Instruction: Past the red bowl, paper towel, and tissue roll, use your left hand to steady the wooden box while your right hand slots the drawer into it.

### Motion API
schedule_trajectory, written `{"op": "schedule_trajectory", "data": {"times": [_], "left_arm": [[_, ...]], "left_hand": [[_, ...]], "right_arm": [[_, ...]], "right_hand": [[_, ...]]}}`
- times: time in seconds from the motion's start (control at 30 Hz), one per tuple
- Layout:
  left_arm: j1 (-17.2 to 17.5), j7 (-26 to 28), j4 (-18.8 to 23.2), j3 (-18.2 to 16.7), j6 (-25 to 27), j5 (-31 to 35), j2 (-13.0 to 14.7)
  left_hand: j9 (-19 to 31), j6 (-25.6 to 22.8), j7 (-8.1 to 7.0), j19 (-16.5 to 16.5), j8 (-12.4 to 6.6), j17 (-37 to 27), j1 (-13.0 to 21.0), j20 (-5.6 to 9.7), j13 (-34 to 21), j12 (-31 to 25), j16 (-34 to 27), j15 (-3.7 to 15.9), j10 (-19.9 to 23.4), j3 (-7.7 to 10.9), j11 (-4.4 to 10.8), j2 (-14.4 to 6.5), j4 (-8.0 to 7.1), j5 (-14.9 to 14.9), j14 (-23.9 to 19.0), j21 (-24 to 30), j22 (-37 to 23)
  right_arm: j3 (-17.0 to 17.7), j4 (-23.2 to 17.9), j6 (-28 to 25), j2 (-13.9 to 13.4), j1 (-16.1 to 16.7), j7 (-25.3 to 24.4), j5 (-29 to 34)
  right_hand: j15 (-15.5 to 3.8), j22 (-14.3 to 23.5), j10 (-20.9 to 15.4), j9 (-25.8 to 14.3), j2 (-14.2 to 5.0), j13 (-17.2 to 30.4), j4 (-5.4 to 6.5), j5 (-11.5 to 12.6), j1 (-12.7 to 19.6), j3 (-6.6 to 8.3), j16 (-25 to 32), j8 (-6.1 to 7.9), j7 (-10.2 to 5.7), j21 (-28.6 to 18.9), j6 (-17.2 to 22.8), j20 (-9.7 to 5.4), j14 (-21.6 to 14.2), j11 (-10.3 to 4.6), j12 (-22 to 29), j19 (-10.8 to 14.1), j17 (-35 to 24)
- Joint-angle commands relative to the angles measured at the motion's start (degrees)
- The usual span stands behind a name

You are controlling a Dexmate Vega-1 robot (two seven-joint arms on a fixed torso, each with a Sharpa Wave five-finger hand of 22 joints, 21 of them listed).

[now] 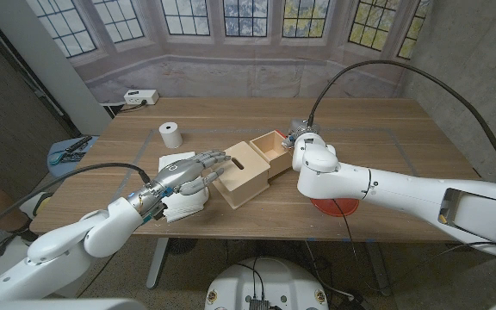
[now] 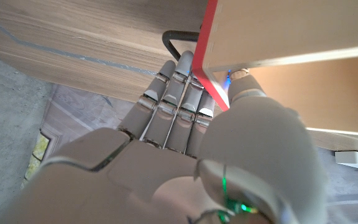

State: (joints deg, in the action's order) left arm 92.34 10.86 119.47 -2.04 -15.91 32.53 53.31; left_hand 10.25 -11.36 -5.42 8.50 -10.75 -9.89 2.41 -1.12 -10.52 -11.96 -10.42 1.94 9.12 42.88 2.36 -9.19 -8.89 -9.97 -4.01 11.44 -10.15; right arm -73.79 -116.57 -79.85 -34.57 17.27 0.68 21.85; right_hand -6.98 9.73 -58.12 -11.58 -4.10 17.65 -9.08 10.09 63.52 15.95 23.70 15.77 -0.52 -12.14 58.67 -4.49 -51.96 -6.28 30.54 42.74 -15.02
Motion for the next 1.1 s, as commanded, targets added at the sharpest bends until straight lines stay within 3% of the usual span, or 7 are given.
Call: {"op": "schedule_trajectory", "data": {"times": [0.03, 0.3, 0.5, 0.9, 1.1], "left_arm": [[5.0, 0.4, 2.8, -4.7, 0.9, 1.8, -1.9], [10.0, -0.9, 4.5, -9.6, -0.3, 2.5, -3.9], [11.9, -2.8, 5.3, -12.0, -0.9, 2.8, -6.0], [11.8, -3.7, 4.8, -12.8, -2.8, 4.5, -8.7], [11.0, -0.8, 3.6, -11.4, -4.0, 7.9, -10.0]], "left_hand": [[0.3, -0.8, -0.07, 0.7, -0.51, 0.0, -0.1, 0.15, -0.4, -0.4, -0.3, -0.07, 0.8, 0.40, 0.09, 0.5, -0.17, 0.1, -1.0, 0.1, 0.0], [0.3, -1.8, -0.14, 1.1, -0.75, -0.1, -0.2, 0.11, -0.4, -0.7, -0.5, 0.34, 1.6, 0.35, 0.31, 0.5, -0.32, 0.1, -1.7, 0.3, 0.0], [0.4, -2.7, -0.25, 1.4, -0.96, -0.2, -0.4, -0.03, -0.5, -0.9, -0.7, 0.37, 2.3, 0.29, 0.49, 0.5, -0.47, 0.1, -2.7, 0.4, 0.0], [0.5, -4.5, -0.37, 1.7, -1.25, -0.5, -0.9, -0.43, -0.7, -1.6, -1.1, 0.20, 4.4, -0.06, 0.69, 0.5, -0.97, 0.1, -4.4, 0.4, -0.1], [0.5, -3.1, -0.94, 1.6, -0.35, -0.5, -0.9, -0.22, -0.8, 0.0, 0.3, 0.37, 0.7, 0.00, 0.56, 0.4, -0.75, 0.1, -0.9, 0.3, -0.1]], "right_arm": [[1.0, 0.8, 1.0, 0.3, 0.7, -0.8, 0.0], [1.3, 2.2, 2.0, 1.4, 0.6, -0.9, -0.4], [1.5, 3.5, 2.8, 2.1, 0.5, -1.0, -0.8], [2.0, 5.1, 3.7, 3.3, 0.5, -1.5, -1.1], [3.0, 5.3, 3.9, 3.6, 1.1, -1.8, -1.4]], "right_hand": [[-5.97, 0.3, -1.1, -0.3, -1.62, 0.3, -0.04, 0.4, 1.8, -0.22, -0.3, 0.32, -3.68, 0.1, 3.9, -1.06, -0.6, -0.57, 0.3, 0.6, -0.1], [-5.97, 0.3, -1.1, -0.3, -1.61, 0.3, -0.07, 0.4, 1.9, -0.29, -0.4, 0.25, -3.59, 0.1, 4.0, -1.07, -0.6, -0.60, 0.2, 0.6, -0.1], [-5.96, 0.3, -1.2, -0.3, -1.66, 0.3, -0.04, 0.4, 1.9, -0.34, -0.4, 0.20, -3.54, 0.1, 4.0, -1.05, -0.7, -0.47, 0.2, 0.6, -0.1], [-5.99, 0.3, -1.2, -0.3, -1.70, 0.2, -0.03, 0.4, 2.0, -0.44, -0.4, 0.09, -3.59, 0.1, 4.1, -1.11, -0.8, -0.53, 0.1, 0.7, -0.1], [-5.90, 0.3, -1.2, -0.3, -1.74, 0.3, 0.04, 0.4, 1.9, -0.52, -0.5, 0.04, -3.52, 0.1, 4.1, -1.10, -0.9, -0.52, 0.1, 0.7, -0.1]]}}
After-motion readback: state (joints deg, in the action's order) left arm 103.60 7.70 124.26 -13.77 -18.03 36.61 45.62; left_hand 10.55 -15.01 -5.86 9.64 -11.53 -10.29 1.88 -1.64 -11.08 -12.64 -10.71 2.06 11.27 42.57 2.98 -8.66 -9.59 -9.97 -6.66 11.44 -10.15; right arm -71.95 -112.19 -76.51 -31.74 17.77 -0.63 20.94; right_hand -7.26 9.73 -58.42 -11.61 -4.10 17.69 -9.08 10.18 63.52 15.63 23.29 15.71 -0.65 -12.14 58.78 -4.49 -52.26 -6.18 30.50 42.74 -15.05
